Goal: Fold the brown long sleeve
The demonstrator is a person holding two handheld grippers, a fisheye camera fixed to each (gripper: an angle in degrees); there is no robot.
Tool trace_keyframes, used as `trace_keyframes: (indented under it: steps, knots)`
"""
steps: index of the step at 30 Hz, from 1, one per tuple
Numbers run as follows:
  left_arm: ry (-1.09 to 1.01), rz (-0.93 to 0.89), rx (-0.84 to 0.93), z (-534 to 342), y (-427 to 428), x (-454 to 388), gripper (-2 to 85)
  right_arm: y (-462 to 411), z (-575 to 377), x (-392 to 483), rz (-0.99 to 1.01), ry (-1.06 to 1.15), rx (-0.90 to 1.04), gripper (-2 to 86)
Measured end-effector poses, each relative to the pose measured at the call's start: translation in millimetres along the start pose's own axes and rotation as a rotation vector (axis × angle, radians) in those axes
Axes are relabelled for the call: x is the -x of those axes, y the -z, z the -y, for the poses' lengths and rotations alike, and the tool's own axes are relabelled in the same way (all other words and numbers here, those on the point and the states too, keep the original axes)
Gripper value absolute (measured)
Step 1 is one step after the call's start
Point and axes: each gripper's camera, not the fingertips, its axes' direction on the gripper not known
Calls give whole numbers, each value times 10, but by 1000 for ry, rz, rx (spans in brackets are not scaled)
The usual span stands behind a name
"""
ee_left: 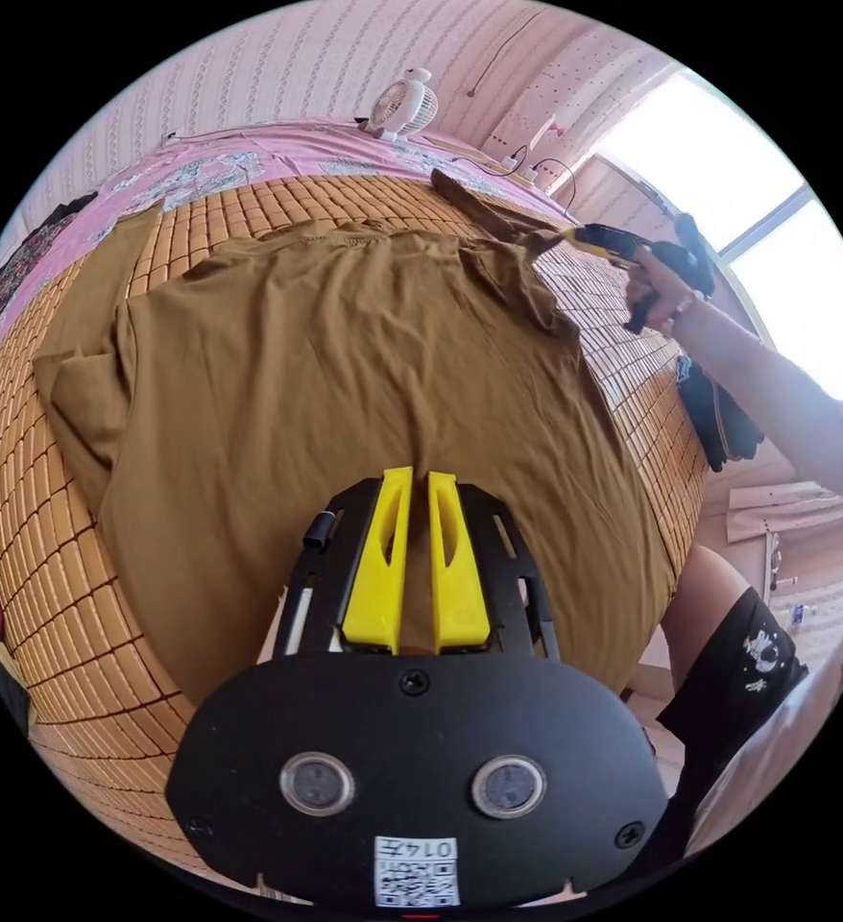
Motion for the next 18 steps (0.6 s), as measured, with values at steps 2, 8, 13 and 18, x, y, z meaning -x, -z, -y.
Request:
trace_keyframes:
  steps: [2, 8, 13, 18]
  knots:
    - [7, -16, 0, 65, 27, -28, 40, 505, -238, 89, -51, 45, 25, 2]
    - [-46, -19, -22, 531, 130, -250, 40, 1251, -551, 258, -3, 68, 171, 22]
    - [-130, -15, -64, 1243, -10, -526, 45, 1075, -901, 29, -162, 115, 265, 68]
    - [-209, -36, -35, 1860, -388, -796, 55, 702, -1410, -203, -252, 43, 324, 86]
